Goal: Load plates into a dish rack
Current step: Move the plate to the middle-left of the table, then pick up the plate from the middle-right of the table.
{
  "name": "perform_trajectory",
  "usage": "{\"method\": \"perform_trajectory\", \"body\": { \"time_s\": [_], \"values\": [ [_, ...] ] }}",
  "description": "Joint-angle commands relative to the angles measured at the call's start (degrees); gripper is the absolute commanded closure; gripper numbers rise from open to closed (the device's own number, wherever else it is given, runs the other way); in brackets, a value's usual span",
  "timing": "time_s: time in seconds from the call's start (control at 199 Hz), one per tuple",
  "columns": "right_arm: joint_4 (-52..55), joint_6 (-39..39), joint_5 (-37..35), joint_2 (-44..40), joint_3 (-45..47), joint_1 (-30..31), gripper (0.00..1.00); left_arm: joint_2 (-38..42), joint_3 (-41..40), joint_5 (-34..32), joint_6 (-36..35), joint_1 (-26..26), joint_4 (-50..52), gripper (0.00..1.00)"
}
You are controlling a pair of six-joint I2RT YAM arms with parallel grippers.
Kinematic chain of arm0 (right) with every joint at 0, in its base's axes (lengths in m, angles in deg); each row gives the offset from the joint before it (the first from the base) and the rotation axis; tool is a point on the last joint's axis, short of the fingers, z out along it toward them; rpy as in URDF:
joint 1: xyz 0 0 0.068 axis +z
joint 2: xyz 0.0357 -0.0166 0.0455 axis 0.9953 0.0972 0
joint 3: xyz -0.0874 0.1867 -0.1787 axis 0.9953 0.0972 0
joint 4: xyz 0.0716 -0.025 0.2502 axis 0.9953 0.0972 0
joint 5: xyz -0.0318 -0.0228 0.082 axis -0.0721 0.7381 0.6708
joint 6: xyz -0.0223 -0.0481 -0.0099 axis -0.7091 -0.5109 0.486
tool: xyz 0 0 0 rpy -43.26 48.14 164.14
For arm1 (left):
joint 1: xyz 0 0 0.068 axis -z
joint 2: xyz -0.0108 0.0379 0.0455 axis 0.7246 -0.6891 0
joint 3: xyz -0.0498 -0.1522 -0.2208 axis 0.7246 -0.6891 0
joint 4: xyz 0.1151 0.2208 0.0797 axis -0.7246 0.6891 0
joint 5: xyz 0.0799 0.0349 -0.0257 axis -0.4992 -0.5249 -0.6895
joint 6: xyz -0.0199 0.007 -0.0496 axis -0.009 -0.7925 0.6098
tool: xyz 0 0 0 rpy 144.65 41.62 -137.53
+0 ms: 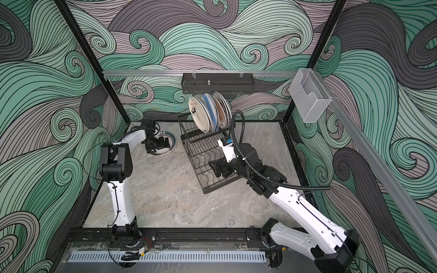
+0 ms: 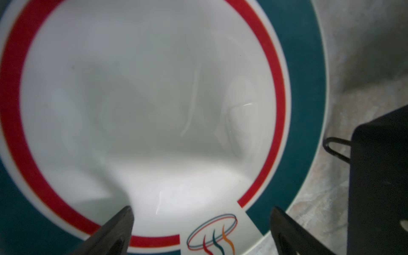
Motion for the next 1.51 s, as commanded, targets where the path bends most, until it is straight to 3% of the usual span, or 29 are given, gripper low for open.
{"method": "perform_trajectory", "body": {
  "time_s": [0.0,0.352,0.638,0.839,1.076,1.282,1.503],
  "values": [
    [-1.73,0.49,1.7,0.66,0.33,0.01,0.12,3.44,-7.93,3.49,2.84,-0.44,1.6,0.01],
    [0.63,-1.25,5.74,6.91,-4.4,1.31,0.13,21.28,-33.89,5.18,7.07,-0.46,-1.97,0.01],
    [2.77,-3.33,7.19,16.11,-8.4,9.51,0.16,38.66,-53.66,6.33,14.67,-0.45,-7.0,0.01],
    [3.46,-2.5,8.09,23.13,-8.7,17.06,0.21,51.35,-47.04,-1.1,13.92,-0.71,2.93,0.02],
    [-0.2,-1.48,10.05,34.44,-15.91,19.1,0.21,60.81,-38.67,-7.02,10.3,-3.49,8.04,0.01],
    [-3.86,1.42,13.04,48.29,-26.36,19.02,0.2,63.63,-33.22,-2.12,2.64,-15.1,12.12,0.01],
    [-3.93,5.78,13.75,61.91,-37.89,17.65,0.18,62.36,-33.57,1.9,0.55,-18.84,10.68,0.01]
  ]
}}
